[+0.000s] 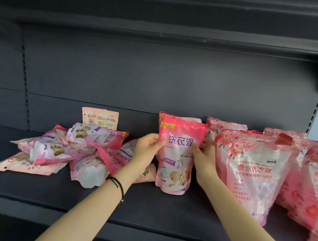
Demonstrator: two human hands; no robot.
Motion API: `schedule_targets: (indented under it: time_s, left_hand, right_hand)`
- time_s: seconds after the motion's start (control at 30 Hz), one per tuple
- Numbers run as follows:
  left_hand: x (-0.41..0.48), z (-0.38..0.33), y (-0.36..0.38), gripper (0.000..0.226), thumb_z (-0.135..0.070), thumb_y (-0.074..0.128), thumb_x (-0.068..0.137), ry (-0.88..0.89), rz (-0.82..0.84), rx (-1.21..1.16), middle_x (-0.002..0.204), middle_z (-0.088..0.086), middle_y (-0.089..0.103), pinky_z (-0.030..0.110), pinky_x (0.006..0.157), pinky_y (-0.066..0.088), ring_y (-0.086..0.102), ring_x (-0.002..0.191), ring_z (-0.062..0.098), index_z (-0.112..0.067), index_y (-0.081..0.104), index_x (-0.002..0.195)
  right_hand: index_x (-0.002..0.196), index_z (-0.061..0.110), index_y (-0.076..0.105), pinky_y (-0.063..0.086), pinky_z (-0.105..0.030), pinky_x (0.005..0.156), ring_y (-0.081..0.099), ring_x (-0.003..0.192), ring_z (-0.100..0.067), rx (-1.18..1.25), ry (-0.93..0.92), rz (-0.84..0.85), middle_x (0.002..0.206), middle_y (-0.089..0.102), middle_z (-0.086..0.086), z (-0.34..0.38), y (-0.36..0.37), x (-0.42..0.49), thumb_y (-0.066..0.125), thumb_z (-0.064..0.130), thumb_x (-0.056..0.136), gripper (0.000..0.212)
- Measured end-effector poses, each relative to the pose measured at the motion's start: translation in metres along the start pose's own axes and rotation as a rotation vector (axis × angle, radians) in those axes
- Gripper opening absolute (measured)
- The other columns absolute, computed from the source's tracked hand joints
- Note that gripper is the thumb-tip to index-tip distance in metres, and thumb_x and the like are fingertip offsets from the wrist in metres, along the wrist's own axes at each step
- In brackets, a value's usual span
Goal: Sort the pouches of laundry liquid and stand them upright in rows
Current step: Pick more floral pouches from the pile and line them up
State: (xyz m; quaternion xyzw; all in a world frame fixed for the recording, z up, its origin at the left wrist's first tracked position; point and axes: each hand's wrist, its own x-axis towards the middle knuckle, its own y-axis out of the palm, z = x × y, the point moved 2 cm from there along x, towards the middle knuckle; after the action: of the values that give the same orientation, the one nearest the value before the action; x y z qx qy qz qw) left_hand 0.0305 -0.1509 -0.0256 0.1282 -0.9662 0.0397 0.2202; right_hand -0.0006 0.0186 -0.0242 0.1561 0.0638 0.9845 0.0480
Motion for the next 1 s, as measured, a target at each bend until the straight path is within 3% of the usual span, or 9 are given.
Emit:
schedule_targets:
  time_s: [0.13,0.23,0.33,0.4,0.5,0.57,0.7,0.83,1.0]
  left_hand:
    - [0.004,-0.022,-0.028,0.017,-0.019,0.07,0.086,0.104,0.129,0.266,0.099,-0.011,0.069,0.013,0.081,0.05,0.064,0.091,-0.002,-0.029,0.062,0.098]
    - [0.004,-0.044,-0.06,0.014,-0.028,0.067,0.088,0.191,0.16,0.527,0.097,-0.014,0.067,0.004,0.073,0.044,0.061,0.086,-0.008,-0.029,0.064,0.103]
    - [0.002,-0.064,-0.095,0.013,-0.036,0.062,0.09,0.27,0.167,0.824,0.096,-0.013,0.067,0.023,0.08,0.05,0.062,0.09,0.001,-0.028,0.066,0.1]
    - [0.001,-0.075,-0.116,0.018,-0.045,0.056,0.091,0.345,0.193,1.143,0.096,-0.016,0.066,0.028,0.075,0.049,0.06,0.091,0.005,-0.032,0.064,0.1]
    - [0.006,-0.082,-0.142,0.022,-0.049,0.048,0.093,0.47,0.294,1.511,0.099,-0.012,0.064,0.027,0.065,0.037,0.058,0.096,0.013,-0.034,0.061,0.104]
    - [0.012,-0.079,-0.155,0.025,-0.047,0.045,0.093,0.525,0.336,1.628,0.099,-0.01,0.065,0.028,0.07,0.042,0.057,0.096,0.016,-0.031,0.061,0.103]
    - [0.031,-0.065,-0.179,0.025,-0.045,0.04,0.091,0.604,0.359,1.702,0.091,-0.008,0.067,0.034,0.079,0.046,0.057,0.091,0.019,-0.028,0.058,0.09]
    - [0.058,-0.042,-0.208,0.036,-0.05,0.037,0.093,0.685,0.405,1.827,0.099,-0.005,0.067,0.035,0.085,0.04,0.057,0.098,0.02,-0.028,0.061,0.108]
    - [0.093,-0.017,-0.252,0.038,-0.052,0.037,0.093,0.672,0.468,1.8,0.102,-0.007,0.066,0.033,0.088,0.036,0.056,0.103,0.017,-0.026,0.061,0.108]
  right_hand:
    - [0.145,0.016,0.024,0.031,-0.033,0.112,0.035,0.135,-0.015,-0.26,-0.384,0.052,0.147,0.034,-0.001,0.043,0.005,-0.008,0.055,0.002,0.089,0.065]
    - [0.142,0.012,0.033,0.016,-0.033,0.117,0.014,0.144,-0.019,-0.57,-0.691,0.099,0.155,0.02,-0.005,0.075,0.019,-0.02,0.056,0.001,0.087,0.061]
    - [0.124,0.01,0.054,0.033,-0.036,0.107,0.036,0.131,-0.025,-0.769,-0.947,0.183,0.14,0.042,-0.007,0.099,0.035,-0.031,0.058,0.005,0.086,0.039]
    - [0.111,0.011,0.06,0.046,-0.038,0.087,0.052,0.109,-0.025,-0.903,-1.047,0.271,0.119,0.055,-0.004,0.109,0.048,-0.034,0.058,0.009,0.086,0.025]
    - [0.113,0.019,0.059,0.044,-0.031,0.068,0.055,0.101,-0.019,-1.146,-1.11,0.462,0.111,0.056,0.004,0.112,0.076,-0.032,0.052,0.022,0.091,0.023]
    - [0.118,0.025,0.055,0.037,-0.027,0.065,0.055,0.103,-0.016,-1.297,-1.128,0.573,0.115,0.054,0.006,0.106,0.096,-0.029,0.049,0.031,0.092,0.027]
    - [0.122,0.027,0.05,0.041,-0.028,0.067,0.055,0.108,-0.019,-1.442,-1.192,0.607,0.117,0.055,0.005,0.089,0.132,-0.021,0.045,0.036,0.094,0.03]
    - [0.126,0.025,0.05,0.048,-0.035,0.083,0.053,0.11,-0.023,-1.595,-1.235,0.639,0.116,0.055,0.001,0.068,0.17,-0.013,0.043,0.035,0.094,0.034]
    - [0.123,0.022,0.052,0.044,-0.036,0.085,0.052,0.111,-0.024,-1.737,-1.087,0.67,0.115,0.055,-0.001,0.034,0.22,0.001,0.043,0.034,0.093,0.034]
